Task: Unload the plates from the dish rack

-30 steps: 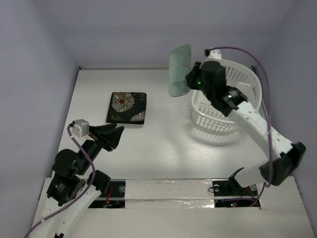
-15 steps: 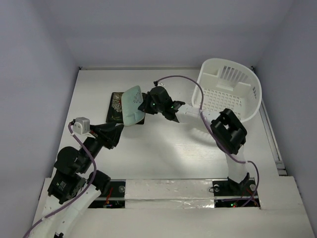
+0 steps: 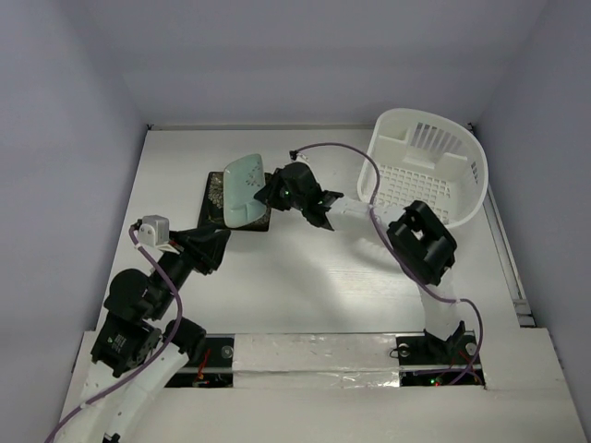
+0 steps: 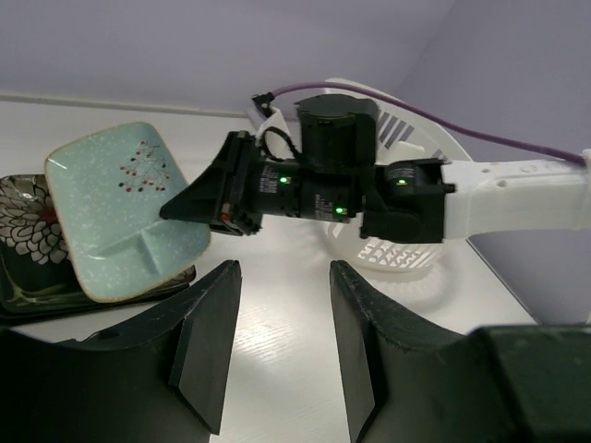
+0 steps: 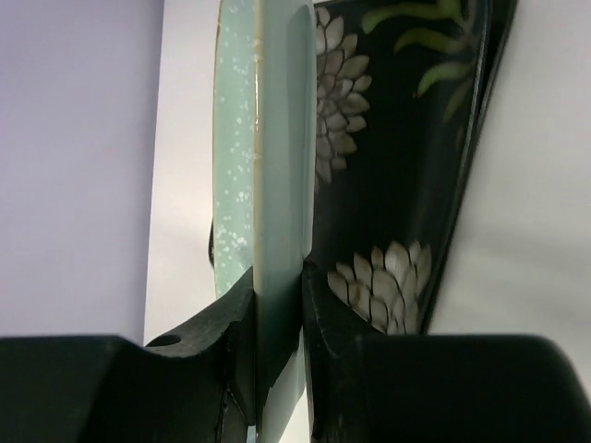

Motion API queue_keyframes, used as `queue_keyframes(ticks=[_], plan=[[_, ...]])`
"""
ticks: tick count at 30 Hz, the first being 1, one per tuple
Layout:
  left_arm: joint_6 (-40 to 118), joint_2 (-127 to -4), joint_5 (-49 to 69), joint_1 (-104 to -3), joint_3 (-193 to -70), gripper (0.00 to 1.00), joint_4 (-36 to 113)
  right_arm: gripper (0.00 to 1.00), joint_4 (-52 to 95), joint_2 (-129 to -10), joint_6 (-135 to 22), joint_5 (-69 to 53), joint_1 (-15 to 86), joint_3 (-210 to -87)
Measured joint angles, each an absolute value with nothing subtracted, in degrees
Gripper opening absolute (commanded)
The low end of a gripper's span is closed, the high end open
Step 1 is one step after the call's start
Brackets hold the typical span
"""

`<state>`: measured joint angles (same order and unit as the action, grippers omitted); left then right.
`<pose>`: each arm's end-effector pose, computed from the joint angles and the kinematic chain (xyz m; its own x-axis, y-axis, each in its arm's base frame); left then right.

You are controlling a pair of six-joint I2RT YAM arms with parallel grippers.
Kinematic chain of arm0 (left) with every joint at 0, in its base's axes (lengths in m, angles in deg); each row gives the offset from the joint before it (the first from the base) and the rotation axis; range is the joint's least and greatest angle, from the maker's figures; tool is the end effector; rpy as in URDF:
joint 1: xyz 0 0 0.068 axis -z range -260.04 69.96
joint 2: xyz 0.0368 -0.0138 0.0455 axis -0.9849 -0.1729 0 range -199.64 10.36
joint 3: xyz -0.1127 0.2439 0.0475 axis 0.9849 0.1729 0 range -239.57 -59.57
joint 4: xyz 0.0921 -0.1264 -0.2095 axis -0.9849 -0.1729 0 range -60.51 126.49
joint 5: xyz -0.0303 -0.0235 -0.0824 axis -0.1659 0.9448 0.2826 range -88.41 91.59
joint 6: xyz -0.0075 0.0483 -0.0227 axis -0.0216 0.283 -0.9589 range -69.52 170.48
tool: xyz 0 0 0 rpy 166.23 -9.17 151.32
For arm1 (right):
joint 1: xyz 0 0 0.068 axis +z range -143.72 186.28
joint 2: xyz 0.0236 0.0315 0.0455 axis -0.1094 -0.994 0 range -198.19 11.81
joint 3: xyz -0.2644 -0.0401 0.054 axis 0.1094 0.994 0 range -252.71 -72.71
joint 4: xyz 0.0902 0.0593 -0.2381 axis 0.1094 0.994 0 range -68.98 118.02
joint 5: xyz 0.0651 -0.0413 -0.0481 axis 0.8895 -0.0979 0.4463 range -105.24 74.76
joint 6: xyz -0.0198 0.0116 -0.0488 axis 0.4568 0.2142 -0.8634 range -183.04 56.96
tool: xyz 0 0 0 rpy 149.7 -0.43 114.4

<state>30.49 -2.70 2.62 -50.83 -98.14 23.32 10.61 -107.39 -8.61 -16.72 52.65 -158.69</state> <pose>0.0564 -0.0323 0.3563 0.0032 -0.3935 -0.9193 0.5368 0.7764 -0.3304 0.3371 0.3522 0.2175 -0.7309 0.4119 -0.5442 -0.1938 0.6393 0.7441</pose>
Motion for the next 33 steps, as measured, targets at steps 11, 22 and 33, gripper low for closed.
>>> queue_keyframes(ticks=[11, 22, 33], plan=[[30.6, -3.03, 5.27, -55.05, -97.76, 0.4, 23.59, 0.0, 9.41, -80.81, -19.36, -5.31, 54.42, -136.44], [30.73, -4.56, 7.59, -57.76, -97.52, 0.4, 24.04, 0.0, 21.38, -80.0, -31.58, 6.43, 63.34, -123.34], [30.73, -6.46, 7.63, -58.48, -97.52, 0.4, 24.22, 0.11, 18.59, -83.41, -32.5, 0.0, 62.6, -122.82]])
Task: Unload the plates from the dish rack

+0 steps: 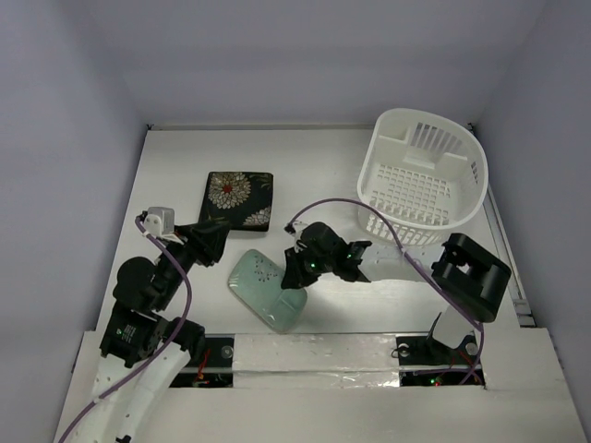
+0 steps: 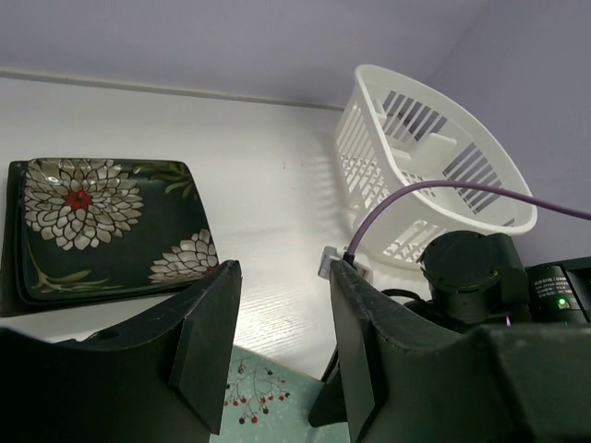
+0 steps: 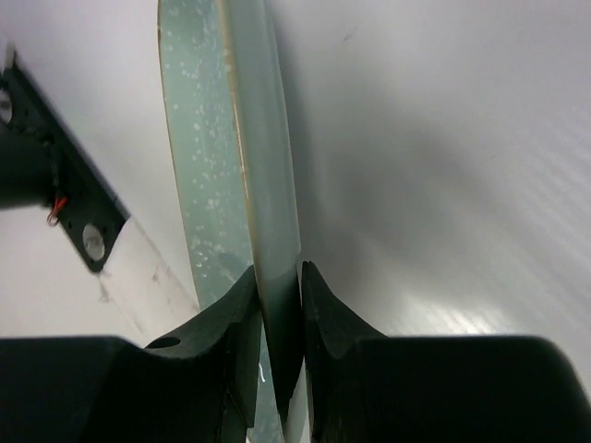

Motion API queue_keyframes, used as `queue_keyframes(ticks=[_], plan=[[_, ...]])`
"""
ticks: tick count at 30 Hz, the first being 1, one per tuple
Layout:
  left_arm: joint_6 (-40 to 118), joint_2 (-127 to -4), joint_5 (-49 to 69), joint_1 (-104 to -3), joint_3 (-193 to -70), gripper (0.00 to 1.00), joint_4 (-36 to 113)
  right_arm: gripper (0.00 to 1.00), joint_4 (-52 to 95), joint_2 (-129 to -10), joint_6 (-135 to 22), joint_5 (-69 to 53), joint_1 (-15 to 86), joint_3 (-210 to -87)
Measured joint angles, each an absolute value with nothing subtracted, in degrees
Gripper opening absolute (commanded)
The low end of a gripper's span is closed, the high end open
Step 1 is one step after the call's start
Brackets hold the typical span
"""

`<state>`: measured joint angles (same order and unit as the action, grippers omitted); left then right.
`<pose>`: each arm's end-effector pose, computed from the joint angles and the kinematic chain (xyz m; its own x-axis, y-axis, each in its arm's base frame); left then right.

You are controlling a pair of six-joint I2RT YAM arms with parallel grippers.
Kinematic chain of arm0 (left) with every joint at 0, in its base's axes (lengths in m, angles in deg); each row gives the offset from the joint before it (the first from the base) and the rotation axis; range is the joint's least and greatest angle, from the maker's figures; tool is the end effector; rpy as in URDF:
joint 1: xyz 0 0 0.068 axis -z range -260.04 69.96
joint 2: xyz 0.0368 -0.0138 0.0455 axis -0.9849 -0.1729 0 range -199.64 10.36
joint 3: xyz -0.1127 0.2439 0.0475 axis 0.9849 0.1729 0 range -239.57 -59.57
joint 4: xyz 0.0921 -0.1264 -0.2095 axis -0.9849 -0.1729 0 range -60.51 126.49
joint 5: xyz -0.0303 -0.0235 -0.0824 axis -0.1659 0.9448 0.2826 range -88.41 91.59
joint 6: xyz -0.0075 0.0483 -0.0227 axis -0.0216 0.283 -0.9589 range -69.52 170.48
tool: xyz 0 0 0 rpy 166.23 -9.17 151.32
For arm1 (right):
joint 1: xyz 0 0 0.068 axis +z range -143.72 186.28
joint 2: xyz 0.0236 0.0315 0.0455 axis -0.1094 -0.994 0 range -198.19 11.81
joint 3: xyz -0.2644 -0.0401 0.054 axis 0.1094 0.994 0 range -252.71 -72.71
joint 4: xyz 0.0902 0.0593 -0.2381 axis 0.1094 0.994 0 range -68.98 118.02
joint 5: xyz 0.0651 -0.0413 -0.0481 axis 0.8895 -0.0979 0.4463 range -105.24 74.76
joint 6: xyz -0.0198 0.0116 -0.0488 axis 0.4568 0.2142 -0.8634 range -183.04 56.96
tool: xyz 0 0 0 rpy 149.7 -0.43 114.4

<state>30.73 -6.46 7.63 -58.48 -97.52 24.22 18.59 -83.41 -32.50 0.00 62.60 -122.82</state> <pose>0.0750 -0.0337 0.3510 -0.0213 -0.3529 -0.9354 0.4834 0.8153 -0.3187 0.1802 0.2873 0.1718 -0.7863 -0.2956 -0.5426 -0.5927 0.6089 0.5272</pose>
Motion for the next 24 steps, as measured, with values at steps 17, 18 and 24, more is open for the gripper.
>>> queue_keyframes(ticks=[17, 18, 24], plan=[[30.89, -7.34, 8.2, -59.92, -97.52, 0.53, 24.28, 0.83, 25.06, -82.17, -33.72, -26.29, 61.88, -123.65], [30.98, -7.45, 8.29, -59.92, -97.52, 0.57, 24.28, 0.83, 25.69, -81.1, -33.72, -27.01, 61.88, -123.65], [31.28, -8.23, 9.55, -60.95, -97.52, 0.99, 24.7, 0.0, 28.73, -64.57, -34.66, -33.94, 61.88, -123.65]])
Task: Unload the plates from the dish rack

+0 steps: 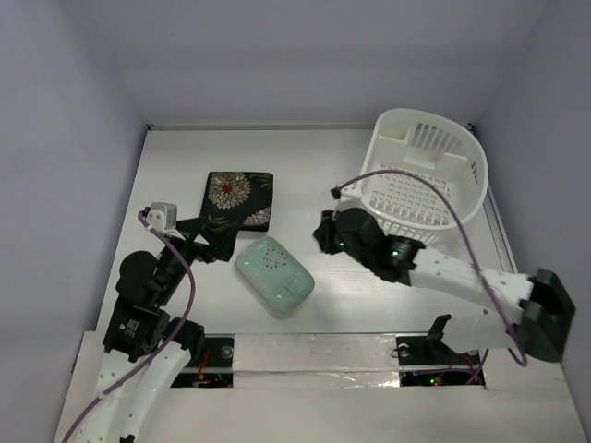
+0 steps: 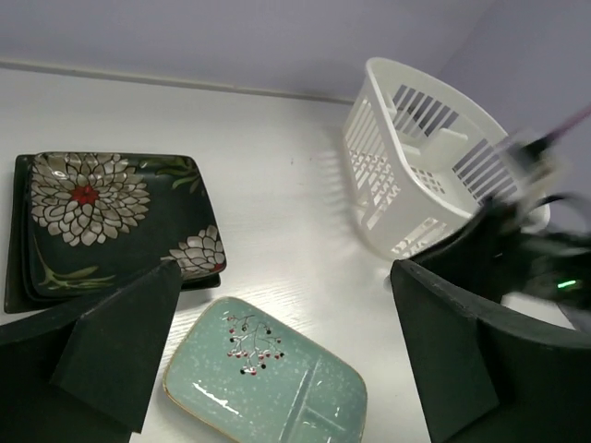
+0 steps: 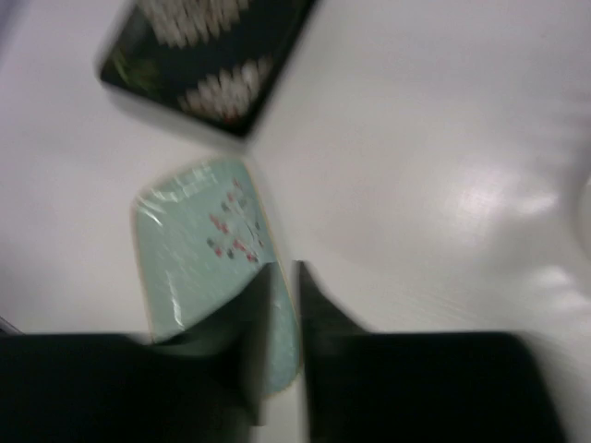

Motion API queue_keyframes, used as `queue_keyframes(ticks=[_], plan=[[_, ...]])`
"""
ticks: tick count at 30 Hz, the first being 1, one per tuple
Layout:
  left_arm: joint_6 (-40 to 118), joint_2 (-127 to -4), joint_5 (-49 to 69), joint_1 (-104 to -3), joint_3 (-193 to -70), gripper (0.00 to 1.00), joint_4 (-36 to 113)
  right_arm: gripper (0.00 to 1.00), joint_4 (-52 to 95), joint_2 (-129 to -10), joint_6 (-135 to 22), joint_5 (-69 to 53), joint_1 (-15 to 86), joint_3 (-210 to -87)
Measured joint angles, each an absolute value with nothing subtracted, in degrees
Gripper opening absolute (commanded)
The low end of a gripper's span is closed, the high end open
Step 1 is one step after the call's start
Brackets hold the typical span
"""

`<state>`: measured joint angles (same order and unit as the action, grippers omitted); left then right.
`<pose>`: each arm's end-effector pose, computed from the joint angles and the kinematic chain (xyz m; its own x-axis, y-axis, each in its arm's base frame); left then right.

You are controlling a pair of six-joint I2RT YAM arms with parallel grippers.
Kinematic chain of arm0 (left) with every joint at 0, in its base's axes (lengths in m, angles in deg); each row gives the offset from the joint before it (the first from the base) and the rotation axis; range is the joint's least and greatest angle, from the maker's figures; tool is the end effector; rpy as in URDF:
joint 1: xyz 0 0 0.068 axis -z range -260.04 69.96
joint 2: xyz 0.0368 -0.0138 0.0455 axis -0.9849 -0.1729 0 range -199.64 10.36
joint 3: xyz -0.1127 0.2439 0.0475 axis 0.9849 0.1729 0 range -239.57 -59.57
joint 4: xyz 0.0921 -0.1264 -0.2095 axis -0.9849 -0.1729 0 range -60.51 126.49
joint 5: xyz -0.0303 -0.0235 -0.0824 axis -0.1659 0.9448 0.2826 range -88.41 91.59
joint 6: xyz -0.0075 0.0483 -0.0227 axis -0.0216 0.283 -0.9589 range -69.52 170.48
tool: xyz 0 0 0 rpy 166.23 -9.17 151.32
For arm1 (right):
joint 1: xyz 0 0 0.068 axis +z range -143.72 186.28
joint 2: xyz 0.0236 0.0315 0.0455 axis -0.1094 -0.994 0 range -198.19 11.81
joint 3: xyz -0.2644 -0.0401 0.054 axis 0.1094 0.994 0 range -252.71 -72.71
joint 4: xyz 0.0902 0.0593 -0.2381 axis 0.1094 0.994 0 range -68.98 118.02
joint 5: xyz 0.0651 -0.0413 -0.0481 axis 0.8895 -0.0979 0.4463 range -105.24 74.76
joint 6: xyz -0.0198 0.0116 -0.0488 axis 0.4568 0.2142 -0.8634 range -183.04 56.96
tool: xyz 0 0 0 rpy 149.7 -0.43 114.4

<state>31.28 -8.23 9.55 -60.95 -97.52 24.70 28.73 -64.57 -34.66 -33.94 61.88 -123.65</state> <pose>0.0827 -0.0339 0.3499 -0.0316 -0.3338 -0.9421 0.4694 0.8272 -0.3088 0.1760 0.2369 0.2602 -0.5713 -0.0372 -0.8199 -0.4073 0.8801 0.2439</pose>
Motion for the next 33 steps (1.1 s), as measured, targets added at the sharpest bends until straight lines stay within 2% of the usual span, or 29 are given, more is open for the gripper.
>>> queue_keyframes(ticks=[6, 8, 9, 10, 12, 14, 17, 25, 33], plan=[[31.15, -8.87, 10.56, -61.95, -97.52, 0.99, 24.74, 0.0, 26.48, -37.25, -36.48, -46.49, 61.88, -123.3], [31.15, -8.74, 10.51, -62.22, -97.52, 0.99, 24.81, 0.1, 24.64, -27.85, -37.44, -49.99, 61.88, -121.77], [31.15, -8.65, 10.45, -62.3, -97.52, 0.99, 24.85, 0.22, 23.26, -23.35, -37.79, -51.71, 61.88, -120.57], [31.15, -8.58, 10.34, -62.41, -97.52, 0.99, 24.92, 0.53, 21.95, -18.21, -38.2, -53.48, 61.88, -119.19], [31.15, -8.47, 10.12, -62.5, -97.52, 0.99, 25.09, 1.0, 20.05, -10.24, -39.12, -57.05, 61.88, -116.52], [31.15, -8.41, 9.88, -62.5, -97.52, 0.99, 25.14, 1.0, 19.39, -4.62, -40.08, -60.08, 61.85, -114.21], [31.22, -8.32, 9.18, -62.52, -97.68, 0.99, 25.14, 1.0, 20.84, -2.19, -40.17, -63.54, 61.85, -112.33], [32.46, -8.54, 7.32, -62.52, -103.97, 0.99, 27.52, 1.0, 28.84, -6.43, -38.25, -67.3, 61.85, -111.78], [32.4, -8.54, 7.08, -62.52, -103.1, 0.99, 27.61, 1.0, 31.15, -11.09, -37.79, -67.14, 61.85, -112.24]])
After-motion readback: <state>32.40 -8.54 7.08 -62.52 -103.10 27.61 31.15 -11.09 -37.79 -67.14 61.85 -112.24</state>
